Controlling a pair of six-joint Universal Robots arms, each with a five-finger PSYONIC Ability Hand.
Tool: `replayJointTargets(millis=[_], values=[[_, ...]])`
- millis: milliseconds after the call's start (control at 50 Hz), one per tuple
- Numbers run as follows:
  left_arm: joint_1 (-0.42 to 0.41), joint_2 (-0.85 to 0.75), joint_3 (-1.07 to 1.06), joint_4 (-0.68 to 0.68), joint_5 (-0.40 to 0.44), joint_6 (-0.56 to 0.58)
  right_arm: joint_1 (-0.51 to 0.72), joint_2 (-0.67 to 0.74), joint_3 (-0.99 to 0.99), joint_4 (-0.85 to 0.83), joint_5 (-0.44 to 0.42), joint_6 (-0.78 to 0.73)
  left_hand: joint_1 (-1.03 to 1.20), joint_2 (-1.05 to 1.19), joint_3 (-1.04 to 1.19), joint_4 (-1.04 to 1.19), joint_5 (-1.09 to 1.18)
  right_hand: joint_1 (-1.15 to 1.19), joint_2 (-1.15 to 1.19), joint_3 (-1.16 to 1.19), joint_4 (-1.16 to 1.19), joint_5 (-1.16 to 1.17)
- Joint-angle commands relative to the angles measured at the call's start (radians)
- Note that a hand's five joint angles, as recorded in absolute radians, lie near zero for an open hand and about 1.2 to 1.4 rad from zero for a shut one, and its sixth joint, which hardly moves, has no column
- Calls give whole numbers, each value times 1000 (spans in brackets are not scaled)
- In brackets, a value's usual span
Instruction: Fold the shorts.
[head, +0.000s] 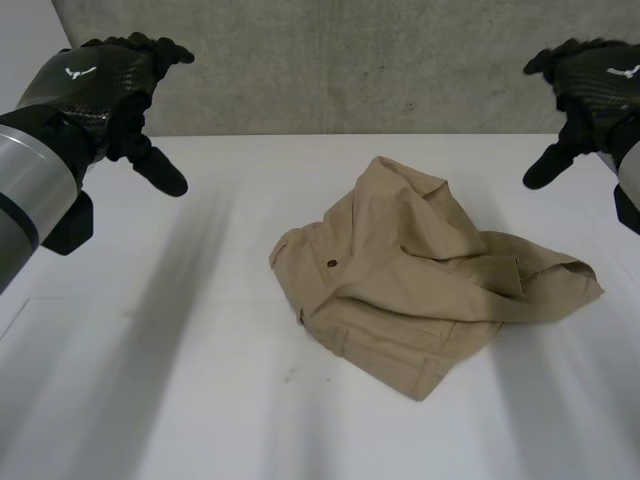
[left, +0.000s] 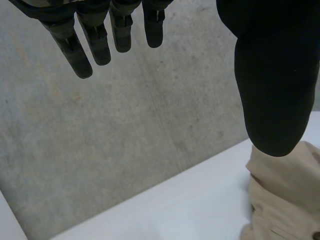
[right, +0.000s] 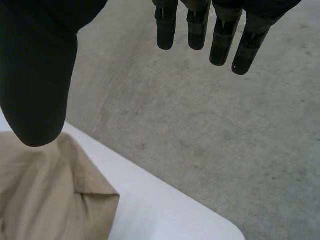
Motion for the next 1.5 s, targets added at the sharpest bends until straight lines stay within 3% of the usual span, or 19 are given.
replayJointTargets(millis=[20, 100, 140, 220, 380, 520, 680, 720, 840, 960, 1000, 1040, 1100, 1140, 1180, 1280, 1360, 1500], values=[[-8, -32, -88, 176, 37, 145, 2, 93, 18, 103, -101, -241, 3, -2, -25, -16, -34, -25, -42, -39, -56, -52], [-17, -138, -134, 246, 96, 317, 34, 147, 28, 162, -119, -344, 6, 1, -22, -13, -31, -25, -42, -39, -56, -52], [-60, -211, -139, 269, 128, 402, 80, 164, 50, 160, -116, -346, 15, 9, -13, -4, -22, -25, -42, -39, -56, -52], [-97, -357, -125, 305, 160, 467, 109, 172, 123, 121, -119, -346, 21, 15, -7, 2, -16, -25, -42, -39, -56, -52], [-101, -572, -73, 458, 169, 475, 102, 172, 334, -60, -124, -352, 88, 83, 60, 69, 51, -25, -42, -39, -56, -52], [-107, -714, 11, 477, 166, 483, 53, 170, 435, -168, -127, -354, 223, 218, 195, 204, 186, -25, -42, -39, -56, -52], [-107, -800, 62, 486, 163, 486, 37, 169, 432, -176, -125, -352, 378, 373, 351, 360, 342, -25, -42, -39, -56, -52], [-106, -810, 68, 489, 163, 484, 36, 169, 432, -176, -125, -352, 481, 476, 453, 462, 444, -25, -42, -39, -56, -52], [-100, -816, 93, 515, 156, 480, 39, 169, 437, -179, -125, -350, 1214, 1209, 1186, 1195, 1178, -25, -42, -39, -56, -52], [-94, -814, 96, 529, 148, 481, 39, 169, 441, -185, -125, -349, 1215, 1210, 1187, 1196, 1179, -25, -42, -39, -56, -52], [-92, -805, 97, 547, 107, 481, 37, 169, 443, -185, -125, -349, 1215, 1210, 1187, 1196, 1179, -25, -42, -39, -56, -52], [-86, -802, 100, 576, 53, 481, 37, 169, 444, -186, -125, -349, 1215, 1210, 1187, 1196, 1179, -25, -42, -39, -56, -52], [-34, -758, 116, 662, -99, 484, 37, 169, 446, -186, -125, -349, 1215, 1210, 1187, 1196, 1179, -25, -42, -39, -56, -52], [38, -684, 119, 723, -194, 489, 37, 169, 447, -185, -125, -349, 1215, 1210, 1187, 1196, 1179, -25, -42, -39, -56, -52], [83, -637, 120, 757, -228, 492, 37, 169, 447, -185, -125, -349, 1215, 1210, 1187, 1196, 1179, -25, -42, -39, -56, -52], [118, -505, 134, 822, -205, 487, 42, 169, 450, -185, -125, -347, 1215, 1210, 1187, 1196, 1179, -25, -42, -39, -56, -52], [100, -445, 137, 877, -119, 483, 43, 169, 455, -185, -124, -346, 1215, 1210, 1187, 1196, 1179, -25, -42, -39, -56, -52], [-73, -434, 137, 895, -1, 461, 37, 158, 456, -185, -115, -344, 1215, 1210, 1187, 1196, 1179, -25, -42, -39, -56, -52]])
